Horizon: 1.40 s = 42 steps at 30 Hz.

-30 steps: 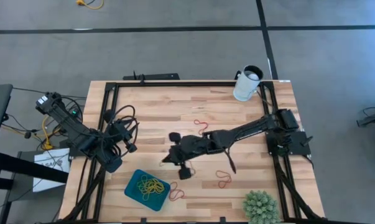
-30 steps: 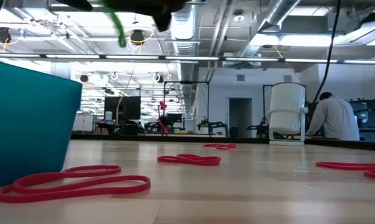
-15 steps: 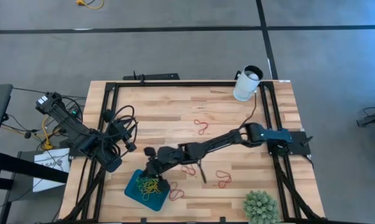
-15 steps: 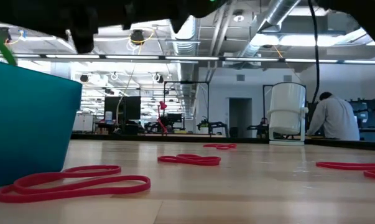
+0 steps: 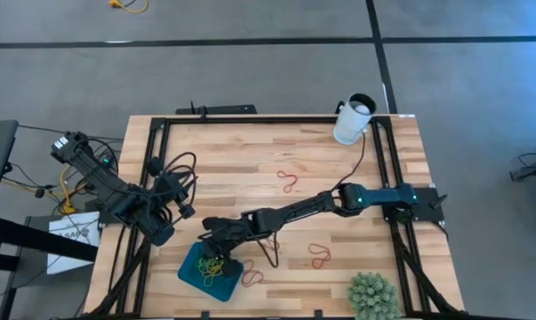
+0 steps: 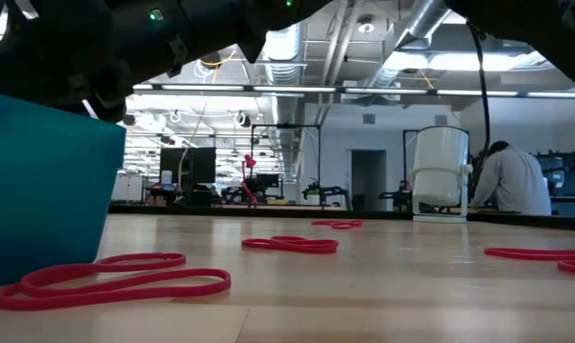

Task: Pick and place items into bin
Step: Put the green rubber band into the blue bin, then put the red rubber band into the blue bin

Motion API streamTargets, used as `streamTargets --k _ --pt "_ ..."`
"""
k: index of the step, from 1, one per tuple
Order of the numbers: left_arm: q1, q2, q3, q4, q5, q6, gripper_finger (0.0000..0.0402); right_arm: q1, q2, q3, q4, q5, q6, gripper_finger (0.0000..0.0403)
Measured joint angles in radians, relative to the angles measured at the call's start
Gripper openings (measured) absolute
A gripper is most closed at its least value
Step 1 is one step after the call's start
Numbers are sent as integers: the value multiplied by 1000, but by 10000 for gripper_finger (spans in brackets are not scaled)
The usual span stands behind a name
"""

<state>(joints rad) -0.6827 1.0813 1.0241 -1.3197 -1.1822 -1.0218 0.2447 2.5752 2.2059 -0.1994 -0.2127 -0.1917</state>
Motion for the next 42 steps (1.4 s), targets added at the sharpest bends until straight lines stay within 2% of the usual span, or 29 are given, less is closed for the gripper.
streamTargets --k 10,16,21,24,30,32,39,42 --pt "0 0 0 1 0 -14 85 2 0 0 -33 0 7 96" --pt "0 0 0 1 23 -22 85 -5 -32 -1 -80 0 8 118" --pt "0 0 0 1 13 -29 85 -14 -141 4 -247 1 -42 114" --pt "9 0 0 2 1 -92 85 -23 -190 0 -396 1 -40 111" --pt "89 0 0 21 92 -136 85 -56 -325 0 -632 0 -34 109" --pt "137 4 0 87 138 -56 85 -76 -383 0 -691 0 -33 109" --pt "321 73 0 465 361 431 85 -172 -603 0 -944 8 15 109" --pt "379 93 0 510 393 505 85 -215 -669 -29 -1058 35 64 109"
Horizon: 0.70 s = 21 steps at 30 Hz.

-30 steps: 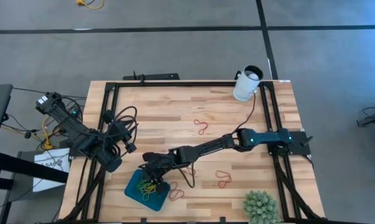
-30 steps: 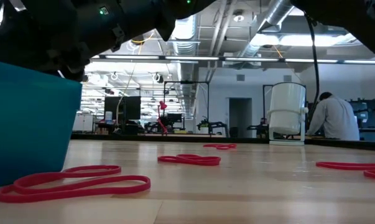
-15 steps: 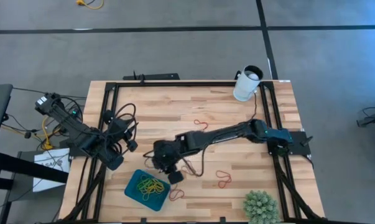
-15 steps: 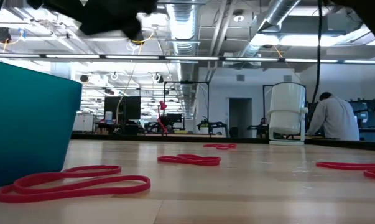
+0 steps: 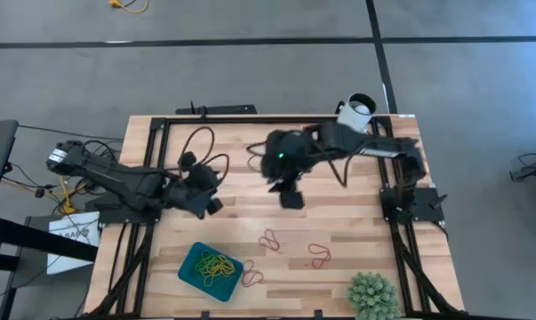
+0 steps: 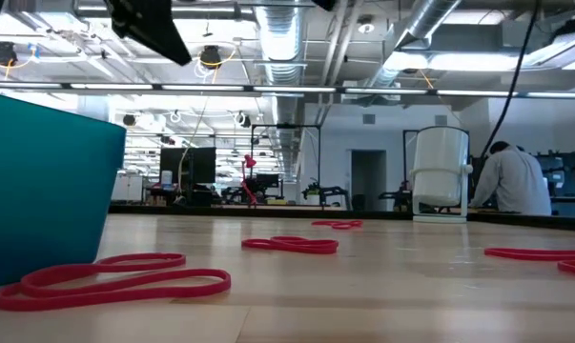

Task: Pick and place items into bin
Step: Put the red rubber band into the blue bin

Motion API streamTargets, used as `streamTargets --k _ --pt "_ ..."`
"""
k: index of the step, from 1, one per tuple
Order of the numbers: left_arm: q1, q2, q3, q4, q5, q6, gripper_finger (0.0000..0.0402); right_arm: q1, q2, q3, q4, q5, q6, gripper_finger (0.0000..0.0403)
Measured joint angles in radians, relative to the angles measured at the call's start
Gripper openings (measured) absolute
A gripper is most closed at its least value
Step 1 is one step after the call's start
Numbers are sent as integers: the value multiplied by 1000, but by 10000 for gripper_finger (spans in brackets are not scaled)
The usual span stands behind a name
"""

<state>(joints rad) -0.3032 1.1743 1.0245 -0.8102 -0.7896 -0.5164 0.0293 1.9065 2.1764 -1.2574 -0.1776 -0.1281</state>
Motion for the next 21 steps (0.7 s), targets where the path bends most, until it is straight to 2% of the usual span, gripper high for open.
streamTargets --k 5,8,15,18,21 --pt "65 3 0 -63 -1 9 85 -47 -117 -169 -32 -7 5 109" --pt "75 3 0 -123 9 13 85 -72 -219 -333 57 -8 0 109" --pt "74 3 0 -202 -6 -9 85 -140 -475 -879 542 -6 34 109" --pt "75 3 0 -195 -24 -2 85 -158 -516 -1095 755 -7 34 109" --pt "80 3 0 -182 -38 9 85 -173 -510 -1230 896 -7 74 109"
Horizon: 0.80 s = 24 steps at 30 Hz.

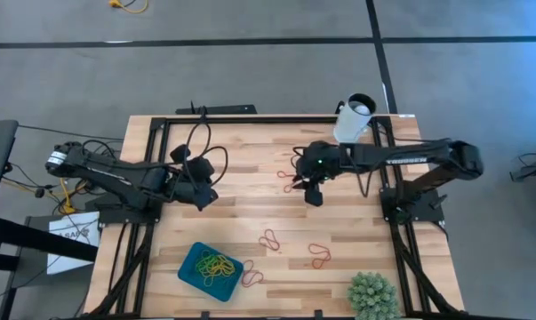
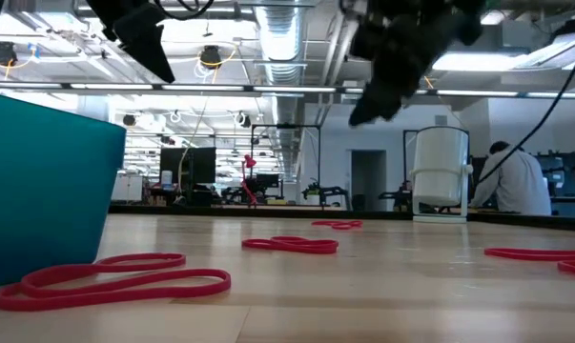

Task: Pick and place items into bin
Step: Put the red rubber band into the blue bin

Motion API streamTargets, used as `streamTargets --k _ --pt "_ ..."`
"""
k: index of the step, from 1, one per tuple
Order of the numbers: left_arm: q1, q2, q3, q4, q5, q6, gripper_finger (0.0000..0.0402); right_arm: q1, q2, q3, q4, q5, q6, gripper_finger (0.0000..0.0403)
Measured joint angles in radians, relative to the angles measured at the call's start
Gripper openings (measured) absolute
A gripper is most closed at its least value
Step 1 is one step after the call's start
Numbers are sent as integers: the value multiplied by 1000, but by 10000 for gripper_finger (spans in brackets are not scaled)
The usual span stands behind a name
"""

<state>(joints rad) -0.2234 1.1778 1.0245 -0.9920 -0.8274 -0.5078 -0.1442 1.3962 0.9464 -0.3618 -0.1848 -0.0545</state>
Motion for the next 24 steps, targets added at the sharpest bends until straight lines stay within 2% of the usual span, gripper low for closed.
streamTargets --k 5,18,24 --pt "18 0 0 0 1 2 85 -45 79 -40 30 2 134 109" --pt "37 0 0 8 1 19 85 -150 347 -5 33 8 136 109" --pt "37 0 0 10 1 20 85 -192 395 42 13 88 135 109"
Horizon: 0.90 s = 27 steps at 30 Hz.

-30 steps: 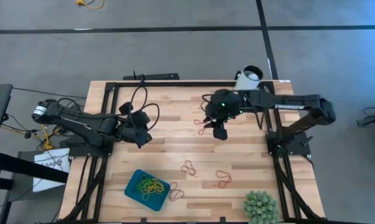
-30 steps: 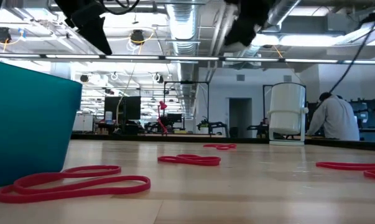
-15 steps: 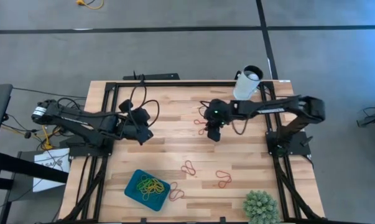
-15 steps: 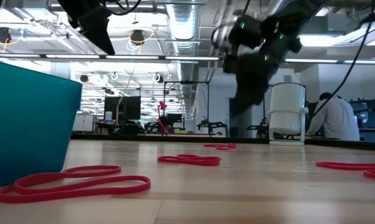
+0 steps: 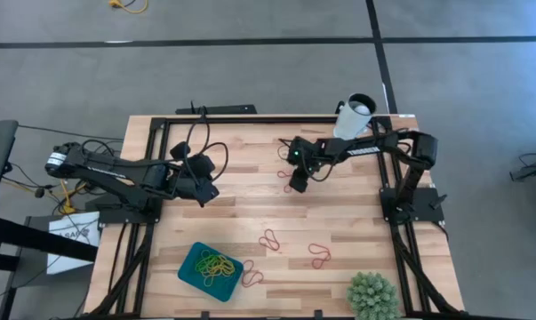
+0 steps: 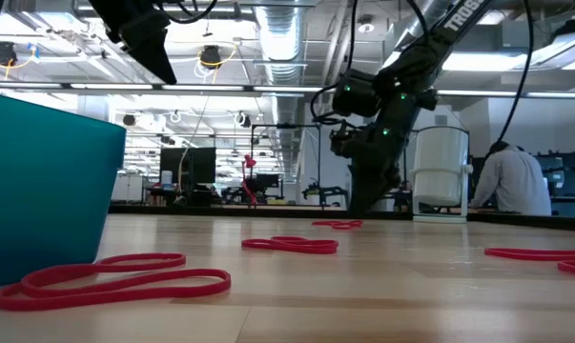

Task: Pick and place items into bin
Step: Put the red rubber band into the blue bin

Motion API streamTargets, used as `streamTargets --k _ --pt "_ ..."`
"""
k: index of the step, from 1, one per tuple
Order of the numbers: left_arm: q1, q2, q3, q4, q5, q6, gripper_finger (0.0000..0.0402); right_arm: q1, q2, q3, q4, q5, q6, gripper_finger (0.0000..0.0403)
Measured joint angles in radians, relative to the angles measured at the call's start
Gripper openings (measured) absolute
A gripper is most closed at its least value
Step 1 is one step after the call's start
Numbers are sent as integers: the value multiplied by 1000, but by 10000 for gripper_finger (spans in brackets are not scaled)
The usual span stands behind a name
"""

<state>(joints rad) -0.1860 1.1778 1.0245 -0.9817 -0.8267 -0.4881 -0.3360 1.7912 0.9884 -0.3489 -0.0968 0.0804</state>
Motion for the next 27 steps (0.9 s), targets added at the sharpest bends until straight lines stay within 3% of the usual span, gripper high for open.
streamTargets --k 20,23,27 --pt "0 0 0 0 -6 13 85 56 71 5 36 69 42 104" --pt "0 0 0 0 -8 13 85 60 73 5 44 82 83 81" --pt "0 0 0 0 -8 12 85 64 70 3 62 88 82 21"
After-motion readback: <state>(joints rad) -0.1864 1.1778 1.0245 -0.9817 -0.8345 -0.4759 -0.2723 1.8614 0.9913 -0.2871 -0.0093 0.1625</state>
